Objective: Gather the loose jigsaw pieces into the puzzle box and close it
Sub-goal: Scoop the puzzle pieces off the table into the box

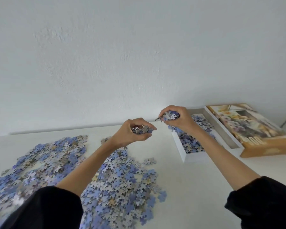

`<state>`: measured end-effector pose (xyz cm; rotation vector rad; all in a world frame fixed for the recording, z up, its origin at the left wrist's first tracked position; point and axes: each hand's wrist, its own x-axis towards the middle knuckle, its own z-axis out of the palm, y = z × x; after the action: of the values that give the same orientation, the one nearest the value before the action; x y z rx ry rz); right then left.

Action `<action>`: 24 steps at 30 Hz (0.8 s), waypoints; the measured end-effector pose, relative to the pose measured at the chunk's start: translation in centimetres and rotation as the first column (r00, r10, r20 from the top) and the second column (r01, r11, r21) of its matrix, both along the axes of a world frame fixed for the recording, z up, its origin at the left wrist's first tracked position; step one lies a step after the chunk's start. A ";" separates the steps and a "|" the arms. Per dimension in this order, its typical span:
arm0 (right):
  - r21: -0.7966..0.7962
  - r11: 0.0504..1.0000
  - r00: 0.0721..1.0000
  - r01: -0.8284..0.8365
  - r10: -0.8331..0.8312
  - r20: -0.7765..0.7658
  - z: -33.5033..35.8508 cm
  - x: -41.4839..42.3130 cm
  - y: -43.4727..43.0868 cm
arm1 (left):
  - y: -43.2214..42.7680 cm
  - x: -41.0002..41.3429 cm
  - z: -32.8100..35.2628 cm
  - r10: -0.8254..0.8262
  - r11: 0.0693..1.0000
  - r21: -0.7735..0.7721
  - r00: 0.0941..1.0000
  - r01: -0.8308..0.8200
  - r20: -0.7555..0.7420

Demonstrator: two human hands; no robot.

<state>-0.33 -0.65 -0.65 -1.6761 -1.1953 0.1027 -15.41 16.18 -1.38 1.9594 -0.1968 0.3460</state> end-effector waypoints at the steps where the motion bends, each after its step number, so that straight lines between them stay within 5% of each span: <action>1: -0.007 1.000 1.000 0.014 -0.014 0.011 0.0 1.1 -1.0 | -1.2 1.3 0.0 -0.017 1.000 -0.012 1.000 0.017 -0.002; 11: -0.107 0.986 0.991 0.131 -0.126 0.045 -1.7 11.1 -7.5 | -10.8 12.2 -0.8 -0.158 0.986 0.047 0.987 0.159 -0.037; 15: -0.229 0.960 0.986 0.161 -0.146 0.081 -3.4 14.3 -7.6 | -12.7 15.9 -3.1 -0.156 0.947 0.280 0.987 0.158 -0.029; 18: -0.320 0.933 0.986 0.165 -0.162 0.036 -4.6 15.7 -7.3 | -12.6 17.5 -5.1 -0.142 0.808 0.567 0.987 0.157 -0.072; 24: -0.272 0.945 0.978 0.180 -0.201 -0.051 -5.5 15.8 -7.0 | -11.5 17.3 -6.2 -0.135 0.763 0.640 0.991 0.092 0.019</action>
<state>15.49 -7.62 -6.17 -1.9968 -0.9879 0.2149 1.88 4.65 -7.63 2.6006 -0.5327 0.2804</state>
